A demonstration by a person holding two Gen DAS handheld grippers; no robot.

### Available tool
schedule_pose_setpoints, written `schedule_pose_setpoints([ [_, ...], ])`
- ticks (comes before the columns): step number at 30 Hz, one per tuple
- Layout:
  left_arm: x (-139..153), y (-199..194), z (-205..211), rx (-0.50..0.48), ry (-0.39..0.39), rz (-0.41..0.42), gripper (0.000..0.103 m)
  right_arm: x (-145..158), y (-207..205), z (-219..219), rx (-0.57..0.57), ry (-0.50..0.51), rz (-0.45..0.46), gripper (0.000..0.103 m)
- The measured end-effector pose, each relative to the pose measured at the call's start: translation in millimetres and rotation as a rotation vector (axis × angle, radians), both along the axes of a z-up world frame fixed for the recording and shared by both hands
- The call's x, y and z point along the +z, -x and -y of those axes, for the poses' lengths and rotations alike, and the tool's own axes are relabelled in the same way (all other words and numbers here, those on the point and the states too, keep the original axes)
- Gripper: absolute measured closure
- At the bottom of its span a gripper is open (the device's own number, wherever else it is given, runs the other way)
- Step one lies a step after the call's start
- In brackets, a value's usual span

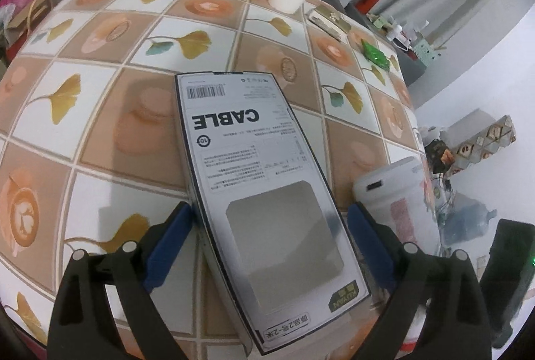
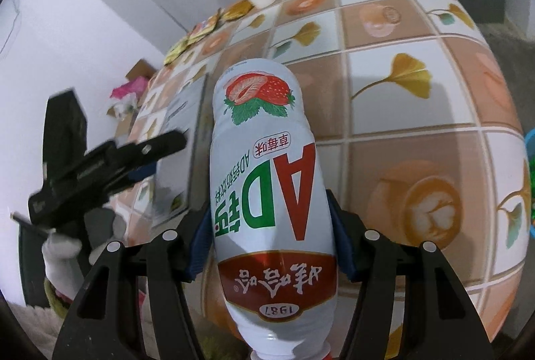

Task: Collect trash
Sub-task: 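Lift the bottle and CABLE box and carry them toward the blue wastebasket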

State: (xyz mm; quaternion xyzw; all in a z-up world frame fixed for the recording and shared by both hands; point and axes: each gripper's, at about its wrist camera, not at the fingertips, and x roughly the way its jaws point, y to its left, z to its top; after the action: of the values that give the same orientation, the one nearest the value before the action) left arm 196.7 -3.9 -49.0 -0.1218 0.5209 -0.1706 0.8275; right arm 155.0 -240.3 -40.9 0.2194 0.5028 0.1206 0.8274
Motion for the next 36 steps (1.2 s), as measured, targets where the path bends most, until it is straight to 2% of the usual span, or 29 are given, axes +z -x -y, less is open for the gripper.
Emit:
schedule_pose_setpoints([
  [9, 6.9, -6.4, 0.8, 0.025, -0.028, 0.027, 0.011, 0.1, 12.7, -23.0, 0.083, 0.008, -0.01, 0.047],
  [13, 6.8, -7.8, -7.0, 0.05, -0.029, 0.024, 0.011, -2.7, 17.1, -26.5, 0.124, -0.045, -0.022, 0.047],
  [18, 10.1, -3.7, -7.4, 0.035, -0.04, 0.037, 0.011, 1.5, 21.3, -0.1, 0.021, -0.022, -0.009, 0.047],
  [23, 11.3, 7.5, 5.7, -0.043, -0.097, 0.063, 0.011, 0.9, 25.2, 29.2, -0.078, -0.017, -0.012, 0.047],
  [28, 1.8, 15.9, 16.6, -0.096, -0.17, 0.049, 0.011, -0.6, 24.7, 29.7, -0.096, -0.016, -0.01, 0.047],
  [36, -2.0, 17.1, 22.1, -0.098, -0.213, 0.07, 0.01, 0.7, 27.8, 26.1, -0.11, 0.021, -0.002, 0.047],
])
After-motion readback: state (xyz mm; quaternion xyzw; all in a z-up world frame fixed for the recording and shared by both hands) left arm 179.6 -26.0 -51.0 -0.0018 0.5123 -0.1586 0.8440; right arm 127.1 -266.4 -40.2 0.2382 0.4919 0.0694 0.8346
